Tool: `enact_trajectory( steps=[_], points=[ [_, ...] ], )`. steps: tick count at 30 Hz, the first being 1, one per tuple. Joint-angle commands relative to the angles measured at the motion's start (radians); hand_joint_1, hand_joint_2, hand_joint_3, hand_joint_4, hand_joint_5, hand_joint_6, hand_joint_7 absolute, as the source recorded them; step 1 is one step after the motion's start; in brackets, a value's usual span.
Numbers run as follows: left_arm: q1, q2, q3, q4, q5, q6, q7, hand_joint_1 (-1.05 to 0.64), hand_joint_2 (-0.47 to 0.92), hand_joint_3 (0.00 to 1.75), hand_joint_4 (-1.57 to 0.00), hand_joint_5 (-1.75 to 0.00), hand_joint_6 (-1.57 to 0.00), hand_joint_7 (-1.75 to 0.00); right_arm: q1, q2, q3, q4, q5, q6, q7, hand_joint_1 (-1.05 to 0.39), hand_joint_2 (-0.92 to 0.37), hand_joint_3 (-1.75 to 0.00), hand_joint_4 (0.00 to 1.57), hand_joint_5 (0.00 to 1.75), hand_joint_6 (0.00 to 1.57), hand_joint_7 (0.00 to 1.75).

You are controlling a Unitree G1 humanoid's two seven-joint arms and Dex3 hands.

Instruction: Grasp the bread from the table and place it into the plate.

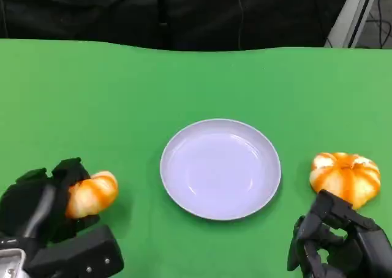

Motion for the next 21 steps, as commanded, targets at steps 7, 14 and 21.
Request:
enact_trajectory(
  steps=[7, 14, 21],
  points=[
    [-0.024, -0.004, -0.001, -0.213, 0.035, 0.000, -0.030, -0.09, 0.92, 0.31, -0.65, -1.75, -0.54, -1.75, -0.003, -0.014, -0.013, 0.003, 0.009, -0.009, 0.005, -0.14, -0.57, -1.21, 0.84, 1.75, 0.67, 1.69],
    [-0.099, -0.069, -0.060, -0.278, 0.078, 0.005, -0.079, -0.10, 0.92, 0.31, -0.65, -1.75, -0.53, -1.74, 0.007, -0.010, -0.011, -0.008, 0.010, -0.001, 0.002, -0.12, -0.57, -1.21, 0.84, 1.75, 0.68, 1.69],
    [-0.201, -0.150, -0.126, -0.191, 0.087, -0.020, -0.085, -0.10, 0.89, 0.29, -0.66, -1.75, -0.57, -1.69, 0.010, -0.006, -0.001, -0.008, -0.003, -0.009, -0.006, -0.13, -0.57, -1.21, 0.84, 1.75, 0.68, 1.69]
  ],
)
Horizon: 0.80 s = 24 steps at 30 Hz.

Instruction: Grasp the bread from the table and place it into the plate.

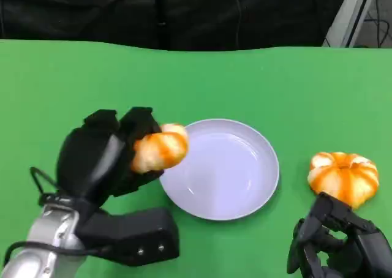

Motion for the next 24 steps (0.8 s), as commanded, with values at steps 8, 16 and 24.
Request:
enact_trajectory(
  steps=[8, 16, 24],
  points=[
    [-0.173, -0.112, -0.082, 0.198, -0.009, -0.028, -0.009, -0.11, 0.91, 0.27, -0.64, -1.75, -0.52, -1.74, 0.004, -0.007, -0.002, -0.010, 0.001, -0.014, -0.010, -0.13, -0.57, -1.22, 0.84, 1.75, 0.68, 1.69],
    [-0.260, -0.166, -0.128, 0.358, 0.004, -0.041, 0.028, -0.08, 0.91, 0.24, -0.61, -1.75, -0.50, -1.75, 0.009, -0.002, 0.006, -0.018, 0.009, -0.003, -0.012, -0.14, -0.56, -1.22, 0.84, 1.75, 0.68, 1.69],
    [-0.332, -0.210, -0.169, 0.534, 0.001, -0.066, 0.066, -0.11, 0.92, 0.16, -0.60, -1.75, -0.55, -1.66, 0.016, -0.003, 0.013, -0.028, 0.002, -0.008, -0.019, -0.14, -0.56, -1.23, 0.84, 1.75, 0.69, 1.68]
  ],
)
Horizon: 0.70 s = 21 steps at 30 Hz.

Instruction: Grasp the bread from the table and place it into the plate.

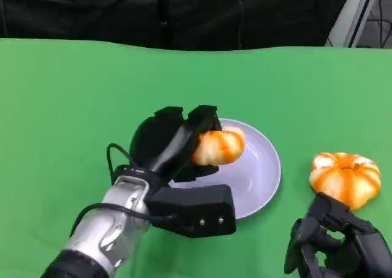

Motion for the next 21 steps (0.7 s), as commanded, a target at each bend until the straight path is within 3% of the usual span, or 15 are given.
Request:
enact_trajectory(
  steps=[1, 4, 10, 12, 14, 15, 16, 17, 19, 21],
  points=[
    [-0.041, -0.018, -0.011, 0.088, -0.011, -0.018, 0.029, -0.11, 0.92, 0.16, -0.60, -1.75, -0.54, -1.67, 0.012, -0.005, 0.000, -0.020, 0.001, -0.005, -0.009, -0.14, -0.55, -1.23, 0.84, 1.75, 0.69, 1.68],
    [-0.053, -0.033, -0.017, 0.122, -0.012, -0.015, 0.029, -0.12, 0.92, 0.16, -0.59, -1.75, -0.53, -1.68, 0.015, -0.004, 0.002, -0.025, -0.001, -0.002, -0.014, -0.14, -0.55, -1.23, 0.84, 1.75, 0.69, 1.67],
    [-0.087, -0.066, -0.022, 0.220, -0.039, -0.029, 0.019, -0.11, 0.92, 0.16, -0.57, -1.73, -0.59, -1.51, 0.021, -0.004, 0.009, -0.038, 0.000, 0.014, -0.023, -0.14, -0.55, -1.23, 0.84, 1.75, 0.69, 1.67],
    [-0.093, -0.064, -0.022, 0.245, -0.053, -0.046, 0.006, -0.11, 0.92, 0.16, -0.59, -1.70, -0.63, -1.38, 0.021, -0.004, 0.011, -0.037, 0.001, 0.013, -0.024, -0.13, -0.55, -1.23, 0.84, 1.75, 0.69, 1.67],
    [-0.093, -0.050, -0.029, 0.258, -0.063, -0.068, -0.028, -0.38, 0.92, 0.24, -0.67, -0.72, -0.75, -0.52, 0.022, -0.004, 0.014, -0.037, 0.002, 0.009, -0.025, -0.13, -0.55, -1.23, 0.84, 1.75, 0.69, 1.67],
    [-0.094, -0.046, -0.031, 0.262, -0.066, -0.075, -0.036, -0.45, 0.92, 0.26, -0.71, -0.45, -0.79, -0.30, 0.022, -0.004, 0.014, -0.037, 0.002, 0.009, -0.025, -0.13, -0.55, -1.23, 0.84, 1.75, 0.69, 1.67],
    [-0.092, -0.037, -0.035, 0.263, -0.072, -0.084, -0.062, -0.48, 0.92, 0.26, -0.73, -0.31, -0.81, -0.19, 0.023, -0.005, 0.015, -0.036, 0.002, 0.006, -0.024, -0.14, -0.54, -1.23, 0.84, 1.75, 0.69, 1.67],
    [-0.091, -0.031, -0.036, 0.262, -0.078, -0.091, -0.081, -0.71, 0.92, 0.41, -0.42, -0.13, -0.60, -0.08, 0.024, -0.006, 0.016, -0.036, 0.002, 0.005, -0.022, -0.13, -0.55, -1.24, 0.84, 1.75, 0.69, 1.67],
    [-0.086, -0.021, -0.039, 0.260, -0.081, -0.101, -0.103, -0.88, 0.92, 0.56, -0.13, -0.03, -0.40, -0.02, 0.024, -0.006, 0.016, -0.034, 0.003, 0.002, -0.022, -0.12, -0.55, -1.24, 0.83, 1.75, 0.69, 1.67],
    [-0.084, -0.008, -0.046, 0.241, -0.073, -0.093, -0.126, -0.96, 0.92, 0.68, -0.04, -0.01, -0.24, 0.00, 0.021, -0.005, 0.016, -0.031, 0.004, 0.002, -0.022, -0.12, -0.56, -1.23, 0.83, 1.75, 0.69, 1.67]
  ],
)
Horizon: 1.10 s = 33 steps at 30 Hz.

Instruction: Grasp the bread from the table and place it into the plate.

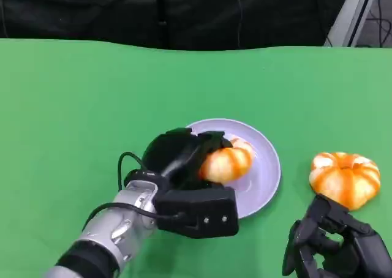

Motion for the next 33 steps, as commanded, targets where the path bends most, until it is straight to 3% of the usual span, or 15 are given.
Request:
enact_trajectory(
  steps=[1, 8, 13, 22, 29, 31, 33],
  points=[
    [-0.005, 0.038, -0.011, -0.024, -0.004, -0.001, -0.051, -0.99, 0.92, 0.74, -0.01, 0.00, -0.16, 0.00, 0.002, -0.004, -0.003, -0.008, 0.006, -0.005, -0.002, -0.13, -0.56, -1.23, 0.83, 1.75, 0.69, 1.67],
    [0.020, 0.069, 0.005, -0.117, -0.019, -0.002, -0.073, -1.05, 0.92, 0.91, 0.00, 0.00, -0.02, 0.00, 0.000, -0.006, -0.004, -0.013, 0.002, 0.008, -0.008, -0.13, -0.56, -1.22, 0.83, 1.75, 0.69, 1.67],
    [0.049, 0.086, 0.035, -0.202, -0.061, -0.005, -0.089, -1.05, 0.92, 0.94, 0.00, 0.00, -0.04, -0.02, -0.001, -0.010, -0.008, -0.004, 0.004, -0.007, -0.001, -0.13, -0.57, -1.21, 0.83, 1.75, 0.68, 1.68],
    [0.160, 0.136, 0.136, -0.466, -0.208, 0.017, -0.238, -1.05, 0.92, 0.93, 0.00, 0.00, -0.05, -0.02, -0.003, -0.010, -0.011, -0.002, 0.002, -0.006, 0.001, -0.12, -0.57, -1.22, 0.84, 1.75, 0.68, 1.67],
    [0.307, 0.152, 0.230, -0.710, -0.386, 0.077, -0.379, -0.97, 0.92, 0.74, 0.00, 0.00, -0.15, -0.03, -0.005, -0.010, -0.011, -0.001, 0.004, -0.004, 0.001, -0.12, -0.57, -1.22, 0.83, 1.75, 0.69, 1.67],
    [0.354, 0.143, 0.261, -0.786, -0.460, 0.119, -0.419, -0.85, 0.92, 0.56, -0.05, -0.02, -0.23, -0.04, -0.007, -0.011, -0.012, 0.001, 0.007, -0.005, 0.003, -0.12, -0.57, -1.22, 0.83, 1.75, 0.68, 1.68],
    [0.399, 0.135, 0.291, -0.849, -0.541, 0.150, -0.455, -0.51, 0.92, 0.36, -0.40, -0.15, -0.44, -0.08, -0.009, -0.011, -0.014, 0.005, 0.009, -0.006, 0.005, -0.12, -0.57, -1.22, 0.83, 1.75, 0.68, 1.68]
  ],
)
